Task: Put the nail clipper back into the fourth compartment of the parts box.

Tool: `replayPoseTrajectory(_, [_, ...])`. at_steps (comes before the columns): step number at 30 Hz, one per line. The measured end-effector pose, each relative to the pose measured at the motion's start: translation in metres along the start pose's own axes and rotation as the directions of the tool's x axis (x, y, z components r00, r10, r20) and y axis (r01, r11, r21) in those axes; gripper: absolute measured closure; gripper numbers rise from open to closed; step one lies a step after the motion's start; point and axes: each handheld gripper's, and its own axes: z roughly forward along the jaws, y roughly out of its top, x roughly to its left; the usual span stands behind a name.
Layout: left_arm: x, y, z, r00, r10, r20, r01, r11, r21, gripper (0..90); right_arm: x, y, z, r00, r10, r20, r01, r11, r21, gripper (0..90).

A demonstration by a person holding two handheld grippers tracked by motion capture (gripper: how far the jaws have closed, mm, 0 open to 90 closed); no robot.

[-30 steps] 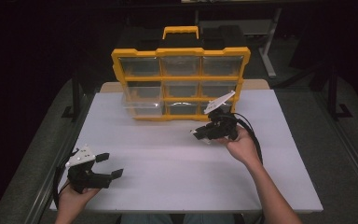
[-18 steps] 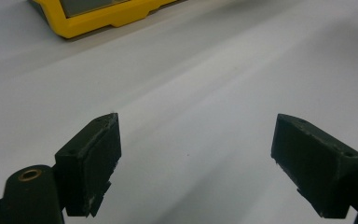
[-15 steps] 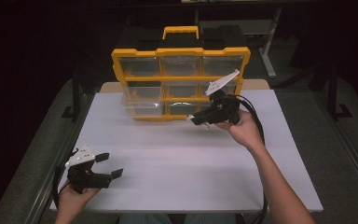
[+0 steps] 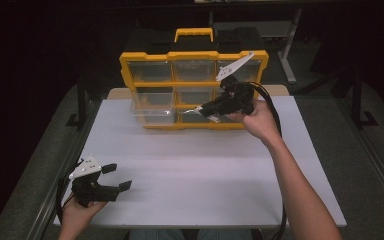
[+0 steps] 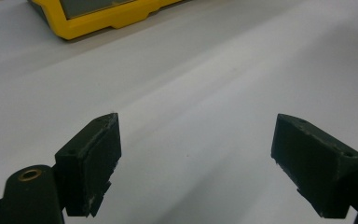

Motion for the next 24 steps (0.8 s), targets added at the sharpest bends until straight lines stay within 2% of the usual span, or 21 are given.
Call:
replayPoseTrajectory(5, [0.000,0.000,0.000,1.0000,0.002,0.001,-0.002,1.0000,-0.003,15.7,-0.003,0.016,-0.003,1.0000,-0.004,-0.007,0.004,1.000,-0.008,75.9])
replayPoseTrajectory(8, [-0.001,0.000,0.001,0.9999,-0.016,0.001,0.016,0.9996,-0.021,15.7,-0.005,0.024,-0.003,0.9997,-0.023,-0.005,0.023,1.000,-0.014,75.9])
replayPoseTrajectory(11, [0.000,0.000,0.000,0.9996,-0.026,0.008,0.026,0.9995,-0.015,15.7,-0.006,0.034,-0.001,0.9994,-0.034,-0.006,0.034,0.999,-0.016,75.9])
replayPoseTrajectory(19, [0.000,0.000,-0.001,0.9996,-0.026,0.007,0.026,0.9995,-0.019,15.7,-0.008,0.054,0.008,0.9984,-0.053,-0.016,0.053,0.999,-0.006,75.9])
replayPoseTrajectory(20, [-0.001,0.000,-0.001,0.9994,-0.034,0.009,0.034,0.9992,-0.022,15.7,-0.009,0.058,0.012,0.9974,-0.069,-0.019,0.069,0.998,-0.006,75.9])
replayPoseTrajectory(24, [-0.001,0.001,-0.001,0.9995,-0.029,0.008,0.029,0.9994,-0.021,15.7,-0.009,0.066,0.017,0.9975,-0.067,-0.022,0.067,0.998,0.008,75.9])
